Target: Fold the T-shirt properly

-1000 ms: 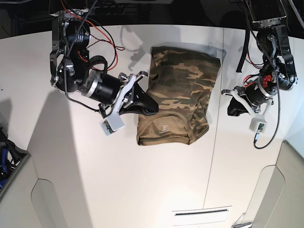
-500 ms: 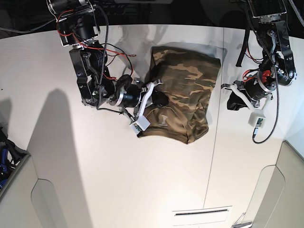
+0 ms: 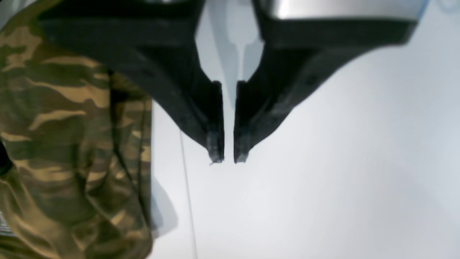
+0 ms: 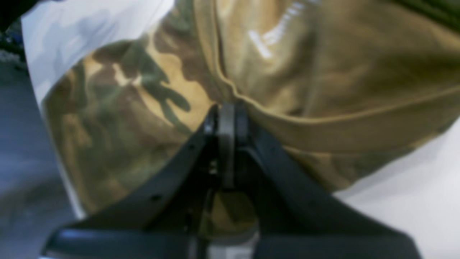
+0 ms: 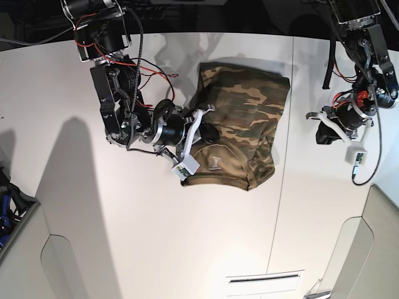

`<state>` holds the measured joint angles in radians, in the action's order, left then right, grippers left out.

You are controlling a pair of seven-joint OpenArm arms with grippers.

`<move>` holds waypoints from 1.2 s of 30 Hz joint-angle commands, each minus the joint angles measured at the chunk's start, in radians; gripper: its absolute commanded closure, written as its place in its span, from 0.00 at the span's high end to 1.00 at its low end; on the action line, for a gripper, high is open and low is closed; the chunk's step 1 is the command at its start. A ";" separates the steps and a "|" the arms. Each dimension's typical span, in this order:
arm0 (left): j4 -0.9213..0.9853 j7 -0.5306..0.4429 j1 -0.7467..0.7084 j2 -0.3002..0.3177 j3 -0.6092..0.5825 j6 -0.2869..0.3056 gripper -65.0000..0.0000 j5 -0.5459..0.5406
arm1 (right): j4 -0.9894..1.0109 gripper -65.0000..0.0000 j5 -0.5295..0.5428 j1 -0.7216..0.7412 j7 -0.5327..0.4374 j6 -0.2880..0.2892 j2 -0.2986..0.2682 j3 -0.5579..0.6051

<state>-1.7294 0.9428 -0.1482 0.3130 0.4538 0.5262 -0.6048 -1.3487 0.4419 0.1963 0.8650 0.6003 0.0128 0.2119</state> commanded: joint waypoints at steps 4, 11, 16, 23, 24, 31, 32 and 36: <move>-0.057 0.001 -0.064 0.039 0.107 0.053 0.09 -0.110 | -0.168 0.00 0.040 -0.021 0.005 0.006 0.000 -0.007; -0.087 0.036 -0.218 0.039 0.257 0.105 0.09 -0.223 | -0.371 0.00 0.056 -0.160 0.012 0.005 -0.048 -0.013; -0.087 0.087 -0.322 0.038 0.322 0.107 0.09 -0.254 | -0.485 0.00 0.076 -0.296 0.037 0.005 -0.107 -0.013; -0.087 0.117 -0.500 0.034 0.341 0.113 0.09 -0.291 | -0.686 0.00 0.177 -0.494 0.115 0.005 -0.252 -0.013; -0.087 0.117 -0.526 0.033 0.341 0.120 0.09 -0.293 | -0.711 0.00 0.180 -0.523 0.124 0.005 -0.275 -0.013; -0.087 0.116 -0.687 0.012 0.341 0.140 0.09 -0.295 | -0.770 0.00 0.180 -0.699 0.142 0.005 -0.459 -0.013; -0.087 0.115 -0.702 -0.003 0.341 0.149 0.09 -0.291 | -0.770 0.00 0.182 -0.721 0.146 0.005 -0.486 -0.013; -0.087 0.113 -0.720 -0.082 0.341 0.172 0.09 -0.230 | -0.770 0.00 0.214 -0.795 0.168 0.004 -0.583 -0.013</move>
<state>-1.8023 1.0653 -0.8543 0.2188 0.7864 0.6846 -0.8227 -2.1017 0.6346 -0.5961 1.0470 0.6010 -0.5598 0.2008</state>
